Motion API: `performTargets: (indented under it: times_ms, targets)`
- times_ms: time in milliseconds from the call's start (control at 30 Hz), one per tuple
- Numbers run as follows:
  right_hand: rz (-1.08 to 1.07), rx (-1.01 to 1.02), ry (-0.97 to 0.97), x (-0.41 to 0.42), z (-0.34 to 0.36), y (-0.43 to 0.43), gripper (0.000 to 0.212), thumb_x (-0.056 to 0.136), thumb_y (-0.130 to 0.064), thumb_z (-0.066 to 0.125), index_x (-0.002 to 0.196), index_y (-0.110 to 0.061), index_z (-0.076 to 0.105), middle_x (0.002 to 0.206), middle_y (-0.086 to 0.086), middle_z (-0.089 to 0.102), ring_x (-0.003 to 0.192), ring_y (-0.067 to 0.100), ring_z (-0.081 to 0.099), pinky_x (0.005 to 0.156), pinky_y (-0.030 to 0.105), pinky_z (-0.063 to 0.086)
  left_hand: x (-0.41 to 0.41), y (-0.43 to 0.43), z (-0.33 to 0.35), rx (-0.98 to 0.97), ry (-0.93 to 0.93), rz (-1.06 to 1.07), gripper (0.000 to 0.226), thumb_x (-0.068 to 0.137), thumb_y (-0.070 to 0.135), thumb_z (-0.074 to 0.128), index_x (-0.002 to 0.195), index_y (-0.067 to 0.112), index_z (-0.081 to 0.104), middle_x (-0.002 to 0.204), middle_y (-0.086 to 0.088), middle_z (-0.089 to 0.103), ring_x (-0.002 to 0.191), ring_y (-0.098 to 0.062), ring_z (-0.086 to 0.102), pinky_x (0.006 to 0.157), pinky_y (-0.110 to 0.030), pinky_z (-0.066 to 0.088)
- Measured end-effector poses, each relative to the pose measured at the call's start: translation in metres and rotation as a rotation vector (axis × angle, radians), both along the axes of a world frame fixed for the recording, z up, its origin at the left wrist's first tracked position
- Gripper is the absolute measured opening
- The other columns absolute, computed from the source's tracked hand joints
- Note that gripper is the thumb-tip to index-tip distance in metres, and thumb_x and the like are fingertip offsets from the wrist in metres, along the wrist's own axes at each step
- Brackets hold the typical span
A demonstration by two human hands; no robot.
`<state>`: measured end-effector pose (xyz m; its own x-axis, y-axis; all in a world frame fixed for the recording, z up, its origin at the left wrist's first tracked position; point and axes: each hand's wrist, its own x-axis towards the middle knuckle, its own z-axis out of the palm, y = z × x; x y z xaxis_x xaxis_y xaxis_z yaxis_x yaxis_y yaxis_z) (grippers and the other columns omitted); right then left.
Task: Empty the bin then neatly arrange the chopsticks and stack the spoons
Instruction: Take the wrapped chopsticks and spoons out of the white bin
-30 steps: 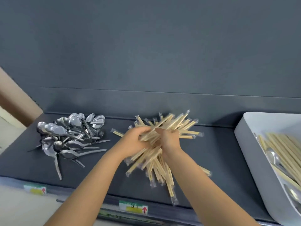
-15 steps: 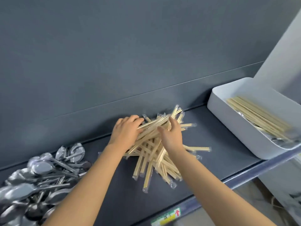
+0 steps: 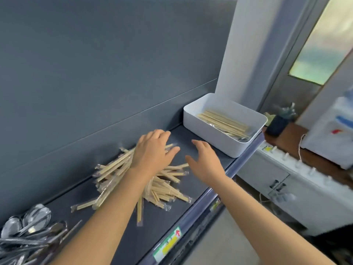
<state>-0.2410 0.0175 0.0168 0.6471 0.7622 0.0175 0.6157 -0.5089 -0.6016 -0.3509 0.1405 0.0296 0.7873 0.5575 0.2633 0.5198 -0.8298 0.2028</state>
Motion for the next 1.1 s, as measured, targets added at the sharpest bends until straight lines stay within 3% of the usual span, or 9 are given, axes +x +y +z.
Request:
performTargets:
  times_ms: [200, 500, 800, 967, 1100]
  targets:
    - [-0.082, 0.04, -0.096, 0.097, 0.022, -0.081, 0.047, 0.094, -0.025, 0.052, 0.14, -0.019, 0.041, 0.14, 0.002, 0.045, 0.117, 0.023, 0.051, 0.09, 0.032, 0.041, 0.106, -0.069, 0.011, 0.07, 0.039, -0.136, 0.073, 0.079, 0.064, 0.06, 0.139, 0.024, 0.044, 0.14, 0.005, 0.046, 0.129, -0.017, 0.039, 0.105, -0.033, 0.027]
    - [0.039, -0.025, -0.195, 0.223, 0.042, -0.152, 0.045, 0.095, -0.022, 0.054, 0.138, -0.021, 0.045, 0.14, 0.001, 0.047, 0.117, 0.018, 0.053, 0.095, 0.028, 0.042, 0.245, -0.137, 0.008, 0.042, 0.158, -0.081, 0.057, 0.087, 0.042, 0.061, 0.135, 0.018, 0.043, 0.138, -0.003, 0.046, 0.127, -0.024, 0.041, 0.109, -0.041, 0.031]
    - [0.238, -0.016, -0.171, 0.307, 0.031, -0.096, 0.044, 0.095, -0.021, 0.052, 0.138, -0.017, 0.044, 0.139, 0.003, 0.046, 0.118, 0.024, 0.051, 0.093, 0.031, 0.041, 0.321, -0.1, 0.001, 0.022, 0.268, 0.09, 0.056, 0.09, 0.045, 0.056, 0.135, 0.015, 0.043, 0.136, -0.007, 0.048, 0.126, -0.027, 0.044, 0.101, -0.041, 0.034]
    - [0.305, -0.06, -0.172, 0.348, 0.025, -0.038, 0.044, 0.095, -0.017, 0.049, 0.138, -0.016, 0.045, 0.136, 0.005, 0.049, 0.117, 0.023, 0.052, 0.096, 0.034, 0.042, 0.36, -0.053, -0.003, -0.058, 0.324, 0.203, 0.042, 0.089, 0.029, 0.056, 0.127, 0.014, 0.045, 0.129, -0.008, 0.051, 0.117, -0.029, 0.051, 0.088, -0.036, 0.038]
    - [0.402, -0.167, -0.166, 0.372, 0.01, 0.007, 0.046, 0.095, -0.015, 0.048, 0.14, -0.015, 0.04, 0.137, 0.007, 0.048, 0.122, 0.024, 0.048, 0.096, 0.028, 0.037, 0.378, -0.021, -0.023, -0.177, 0.331, 0.276, 0.042, 0.088, 0.024, 0.056, 0.127, 0.014, 0.044, 0.128, -0.008, 0.05, 0.114, -0.031, 0.052, 0.077, -0.033, 0.035]
